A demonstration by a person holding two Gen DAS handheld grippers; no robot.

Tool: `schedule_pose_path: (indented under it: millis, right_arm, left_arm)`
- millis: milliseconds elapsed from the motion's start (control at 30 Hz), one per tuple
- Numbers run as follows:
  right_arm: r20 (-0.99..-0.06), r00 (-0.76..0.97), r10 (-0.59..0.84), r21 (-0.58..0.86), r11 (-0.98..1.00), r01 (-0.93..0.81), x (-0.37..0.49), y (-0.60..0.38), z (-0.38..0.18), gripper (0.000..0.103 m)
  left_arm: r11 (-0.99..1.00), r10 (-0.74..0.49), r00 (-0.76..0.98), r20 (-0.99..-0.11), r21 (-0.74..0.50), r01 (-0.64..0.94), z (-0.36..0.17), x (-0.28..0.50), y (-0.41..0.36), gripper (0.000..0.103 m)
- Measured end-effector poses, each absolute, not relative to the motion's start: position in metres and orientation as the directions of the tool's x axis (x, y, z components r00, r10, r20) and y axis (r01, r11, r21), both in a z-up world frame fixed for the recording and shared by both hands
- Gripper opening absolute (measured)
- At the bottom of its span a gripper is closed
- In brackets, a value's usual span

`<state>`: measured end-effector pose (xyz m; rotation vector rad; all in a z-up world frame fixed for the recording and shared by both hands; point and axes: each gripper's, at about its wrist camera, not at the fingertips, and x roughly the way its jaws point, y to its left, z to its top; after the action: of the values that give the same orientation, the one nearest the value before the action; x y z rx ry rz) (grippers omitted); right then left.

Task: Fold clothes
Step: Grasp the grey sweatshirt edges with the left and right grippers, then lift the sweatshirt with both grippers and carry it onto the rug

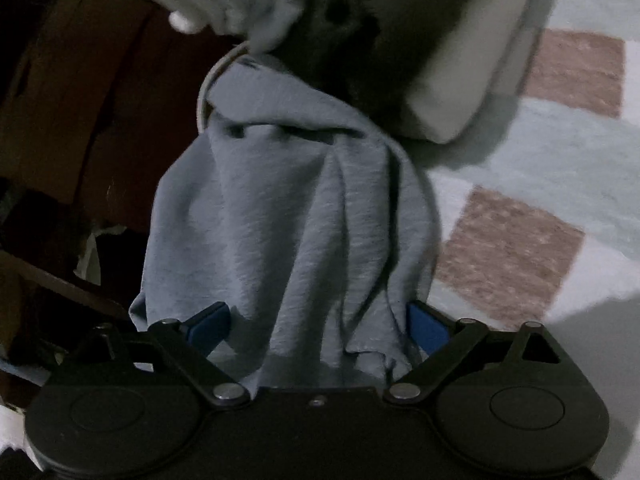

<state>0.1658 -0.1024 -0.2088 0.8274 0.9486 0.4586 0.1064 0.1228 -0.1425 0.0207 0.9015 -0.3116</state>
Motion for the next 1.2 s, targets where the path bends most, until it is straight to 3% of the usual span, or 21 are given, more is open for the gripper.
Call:
schedule_pose_path:
  millis: [33, 67, 133, 167, 233, 433, 600, 733, 900, 1067, 1200]
  right_arm:
    - [-0.517, 0.528, 0.674, 0.789, 0.615, -0.013, 0.164, -0.099, -0.208, 0.074]
    - [-0.511, 0.521, 0.683, 0.792, 0.61, -0.024, 0.162, -0.098, -0.208, 0.065]
    - [-0.502, 0.508, 0.699, 0.786, 0.614, -0.068, 0.159, -0.099, -0.203, 0.033]
    - [-0.5, 0.5, 0.707, 0.778, 0.62, -0.1, 0.157, -0.1, -0.198, 0.03]
    - [-0.492, 0.484, 0.724, 0.759, 0.629, -0.169, 0.15, -0.103, -0.187, 0.021]
    - [-0.392, 0.465, 0.794, 0.742, 0.572, -0.35, 0.119, -0.113, -0.14, 0.017]
    - [-0.325, 0.522, 0.789, 0.709, 0.569, -0.418, 0.088, -0.137, -0.097, 0.017]
    - [-0.276, 0.579, 0.767, 0.706, 0.571, -0.419, 0.072, -0.181, -0.074, 0.016]
    - [-0.253, 0.66, 0.707, 0.705, 0.602, -0.374, 0.031, -0.235, -0.043, 0.016]
    - [-0.233, 0.743, 0.627, 0.634, 0.678, -0.373, -0.021, -0.295, 0.014, 0.016]
    - [-0.244, 0.856, 0.456, 0.51, 0.811, -0.286, -0.076, -0.356, 0.056, 0.016]
  left_arm:
    - [0.944, -0.271, 0.514, -0.814, -0.121, 0.305, -0.15, 0.112, 0.118, 0.071]
    - [0.943, -0.255, 0.484, -0.837, -0.104, 0.316, -0.154, 0.112, 0.113, 0.046]
    - [0.942, -0.241, 0.457, -0.856, -0.093, 0.323, -0.158, 0.108, 0.108, 0.039]
    - [0.943, -0.244, 0.46, -0.854, -0.097, 0.32, -0.157, 0.104, 0.107, 0.026]
    - [0.944, -0.26, 0.477, -0.84, -0.118, 0.308, -0.151, 0.098, 0.111, 0.018]
    - [0.927, -0.351, 0.515, -0.782, -0.215, 0.306, -0.115, 0.076, 0.116, 0.004]
    - [0.882, -0.456, 0.525, -0.718, -0.285, 0.376, -0.069, 0.065, 0.098, 0.004]
    - [0.837, -0.521, 0.538, -0.663, -0.272, 0.475, -0.035, 0.051, 0.064, 0.003]
    - [0.734, -0.642, 0.473, -0.603, -0.306, 0.607, 0.007, 0.03, 0.006, 0.003]
    - [0.561, -0.789, 0.398, -0.468, -0.284, 0.778, 0.064, 0.012, -0.068, 0.002]
    - [0.421, -0.876, 0.275, -0.397, -0.349, 0.837, 0.076, 0.009, -0.136, 0.002]
